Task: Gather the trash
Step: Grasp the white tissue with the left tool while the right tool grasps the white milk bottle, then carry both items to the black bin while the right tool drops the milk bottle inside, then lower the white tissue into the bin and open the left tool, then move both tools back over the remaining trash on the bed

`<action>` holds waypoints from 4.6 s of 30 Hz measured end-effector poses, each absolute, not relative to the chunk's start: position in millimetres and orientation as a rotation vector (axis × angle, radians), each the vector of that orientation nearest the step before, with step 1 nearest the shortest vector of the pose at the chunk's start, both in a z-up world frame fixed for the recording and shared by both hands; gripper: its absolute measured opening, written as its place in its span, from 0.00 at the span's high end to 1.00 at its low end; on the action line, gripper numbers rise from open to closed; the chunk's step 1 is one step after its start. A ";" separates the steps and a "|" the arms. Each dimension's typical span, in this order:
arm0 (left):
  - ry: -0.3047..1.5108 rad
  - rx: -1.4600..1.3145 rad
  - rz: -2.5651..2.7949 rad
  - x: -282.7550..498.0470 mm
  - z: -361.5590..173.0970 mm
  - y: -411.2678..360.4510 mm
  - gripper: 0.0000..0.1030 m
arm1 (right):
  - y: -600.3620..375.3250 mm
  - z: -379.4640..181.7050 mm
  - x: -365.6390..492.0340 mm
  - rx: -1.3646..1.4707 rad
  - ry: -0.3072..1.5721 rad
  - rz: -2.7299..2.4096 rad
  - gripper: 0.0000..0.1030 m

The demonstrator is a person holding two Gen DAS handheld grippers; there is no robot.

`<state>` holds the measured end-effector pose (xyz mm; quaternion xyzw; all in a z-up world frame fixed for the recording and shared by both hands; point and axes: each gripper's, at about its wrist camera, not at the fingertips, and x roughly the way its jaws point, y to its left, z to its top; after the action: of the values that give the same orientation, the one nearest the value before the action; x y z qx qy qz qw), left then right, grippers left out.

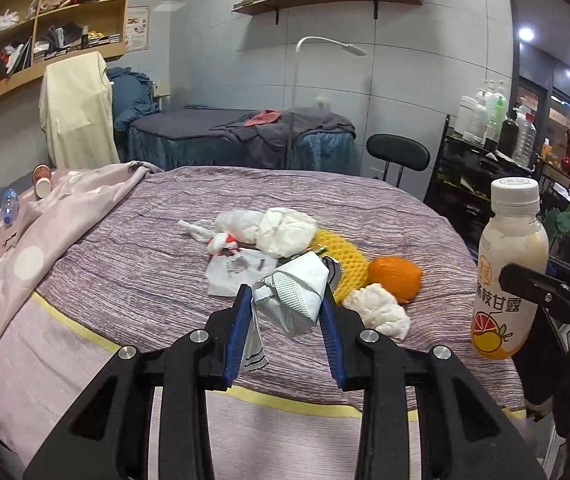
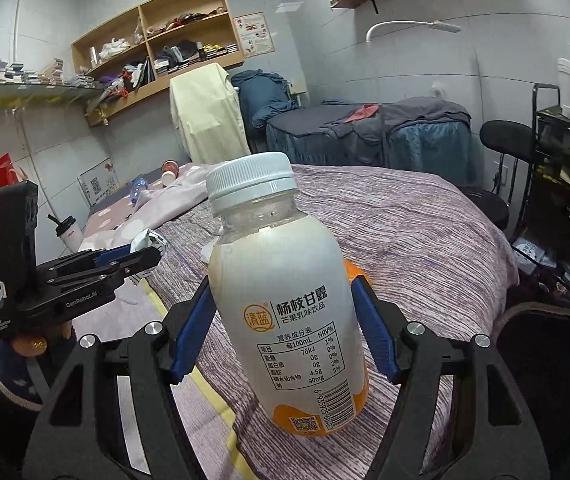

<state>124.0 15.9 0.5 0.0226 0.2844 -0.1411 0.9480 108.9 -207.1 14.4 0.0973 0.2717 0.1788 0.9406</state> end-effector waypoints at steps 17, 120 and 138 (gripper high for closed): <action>0.577 0.060 -0.532 88.6 3.5 -84.9 0.68 | -316.7 -14.2 49.9 0.306 0.579 0.092 0.34; 0.579 0.160 -0.683 70.2 -6.5 -175.2 0.06 | -367.9 -38.8 32.4 0.388 0.568 -0.170 0.15; 0.700 0.034 -0.364 136.1 -30.1 -7.5 0.06 | -238.2 -22.8 129.4 0.165 0.707 0.194 0.15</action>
<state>136.1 -7.5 -30.1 0.0164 0.3408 -0.1773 0.9231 129.4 -238.2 -22.8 0.0805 0.3451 0.0947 0.9303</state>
